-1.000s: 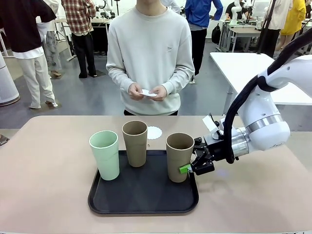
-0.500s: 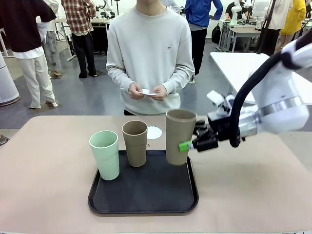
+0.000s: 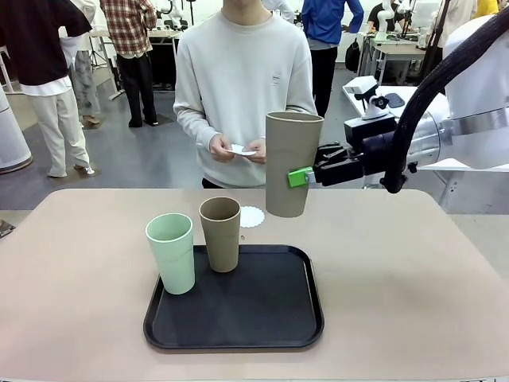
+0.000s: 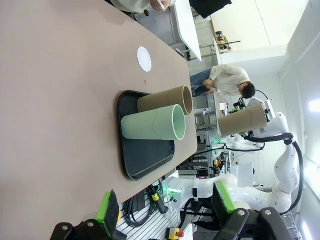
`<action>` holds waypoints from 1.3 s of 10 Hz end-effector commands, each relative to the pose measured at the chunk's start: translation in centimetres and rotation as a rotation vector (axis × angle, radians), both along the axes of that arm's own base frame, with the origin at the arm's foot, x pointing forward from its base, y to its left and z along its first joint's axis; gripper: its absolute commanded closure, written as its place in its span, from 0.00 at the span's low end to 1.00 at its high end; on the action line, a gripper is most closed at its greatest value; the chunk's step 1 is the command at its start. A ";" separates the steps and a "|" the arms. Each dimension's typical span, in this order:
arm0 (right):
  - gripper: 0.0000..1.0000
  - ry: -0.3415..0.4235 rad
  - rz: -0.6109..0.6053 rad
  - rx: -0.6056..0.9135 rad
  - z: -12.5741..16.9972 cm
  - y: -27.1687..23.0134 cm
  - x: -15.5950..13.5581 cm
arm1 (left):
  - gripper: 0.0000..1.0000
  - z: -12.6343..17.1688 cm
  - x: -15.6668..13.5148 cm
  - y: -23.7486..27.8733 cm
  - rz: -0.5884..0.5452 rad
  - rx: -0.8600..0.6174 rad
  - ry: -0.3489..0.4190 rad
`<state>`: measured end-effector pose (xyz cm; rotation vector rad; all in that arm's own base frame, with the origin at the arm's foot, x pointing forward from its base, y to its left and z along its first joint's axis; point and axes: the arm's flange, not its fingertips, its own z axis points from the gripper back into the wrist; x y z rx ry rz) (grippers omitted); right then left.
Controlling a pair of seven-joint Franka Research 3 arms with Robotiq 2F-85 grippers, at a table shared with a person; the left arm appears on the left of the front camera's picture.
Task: Place coasters on the table and set cups on them.
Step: Pick up one Reusable plastic cup and place it on a coaster set by the human.
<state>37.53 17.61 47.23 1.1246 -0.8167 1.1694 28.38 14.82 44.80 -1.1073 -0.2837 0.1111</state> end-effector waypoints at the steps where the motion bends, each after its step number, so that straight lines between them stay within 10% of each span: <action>1: 1.00 -0.002 -0.001 0.004 0.0 -0.1 -0.1 | 0.00 -0.1 0.0 0.0 -0.008 -0.008 -0.019; 2: 1.00 -0.002 -0.001 0.004 0.0 -0.1 -0.1 | 0.00 -0.1 0.0 0.0 -0.008 -0.008 -0.019; 3: 0.18 -0.001 -0.001 0.000 0.0 0.0 0.0 | 0.00 -0.1 0.0 0.0 -0.008 -0.008 -0.019; 8: 0.18 -0.141 0.238 -0.073 -0.9 1.7 10.7 | 0.00 -0.1 0.0 0.0 -0.008 -0.008 -0.019; 13: 0.18 -0.268 0.003 -0.039 -3.9 2.7 16.7 | 0.00 -0.1 0.0 0.0 -0.008 -0.008 -0.019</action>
